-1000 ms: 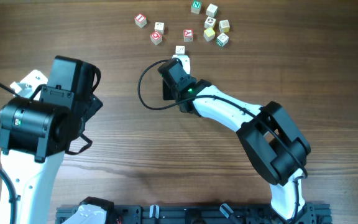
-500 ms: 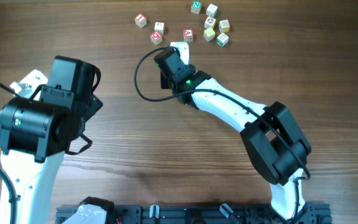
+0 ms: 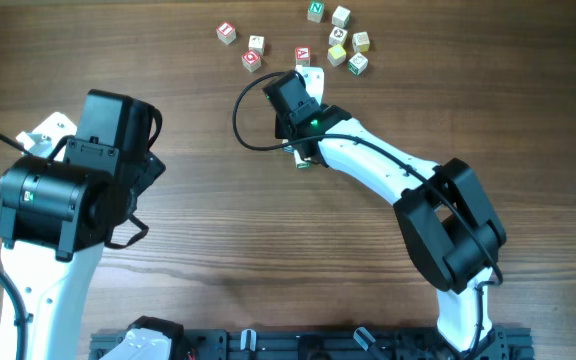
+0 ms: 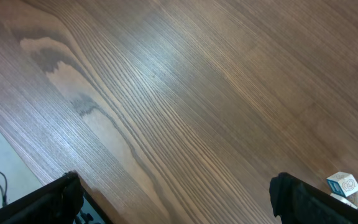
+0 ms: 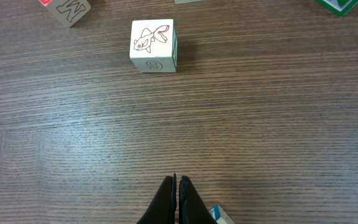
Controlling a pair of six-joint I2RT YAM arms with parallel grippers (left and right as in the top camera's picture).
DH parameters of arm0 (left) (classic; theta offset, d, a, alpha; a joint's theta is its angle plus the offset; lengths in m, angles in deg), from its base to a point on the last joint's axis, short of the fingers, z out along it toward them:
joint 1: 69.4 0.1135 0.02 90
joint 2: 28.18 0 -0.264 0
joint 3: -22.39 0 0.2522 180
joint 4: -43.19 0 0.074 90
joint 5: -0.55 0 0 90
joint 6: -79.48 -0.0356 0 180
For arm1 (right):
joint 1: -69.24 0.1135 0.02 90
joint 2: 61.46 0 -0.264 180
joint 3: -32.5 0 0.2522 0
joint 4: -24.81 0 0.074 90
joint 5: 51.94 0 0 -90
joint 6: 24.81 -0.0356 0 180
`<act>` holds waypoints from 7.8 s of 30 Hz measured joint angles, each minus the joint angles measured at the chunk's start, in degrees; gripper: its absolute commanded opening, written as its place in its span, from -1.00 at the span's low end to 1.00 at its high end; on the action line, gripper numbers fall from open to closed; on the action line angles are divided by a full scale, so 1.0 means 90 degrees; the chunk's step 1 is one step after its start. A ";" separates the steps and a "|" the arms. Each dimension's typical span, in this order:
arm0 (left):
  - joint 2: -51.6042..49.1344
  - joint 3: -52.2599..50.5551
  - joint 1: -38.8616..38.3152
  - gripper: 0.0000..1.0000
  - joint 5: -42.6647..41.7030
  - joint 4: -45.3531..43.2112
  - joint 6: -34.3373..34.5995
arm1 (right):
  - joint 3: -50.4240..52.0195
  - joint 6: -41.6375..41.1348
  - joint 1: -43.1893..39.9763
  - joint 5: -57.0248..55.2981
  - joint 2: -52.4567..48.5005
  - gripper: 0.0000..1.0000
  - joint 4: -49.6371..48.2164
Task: Form a circle
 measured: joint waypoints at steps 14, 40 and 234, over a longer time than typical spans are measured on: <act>0.0000 0.0000 0.0000 1.00 0.0000 0.0000 0.0000 | 0.0000 -0.0007 0.0000 0.0177 -0.0291 -0.91 -0.0022; 0.0000 0.0000 0.0000 1.00 0.0000 0.0000 0.0000 | 0.0000 -0.0126 0.0000 0.0622 -0.0291 -0.91 0.0119; 0.7851 -1.0331 0.1083 1.00 -0.0935 -1.0197 -0.2409 | 0.8738 0.2501 -0.4432 0.1736 1.3109 1.00 -0.0719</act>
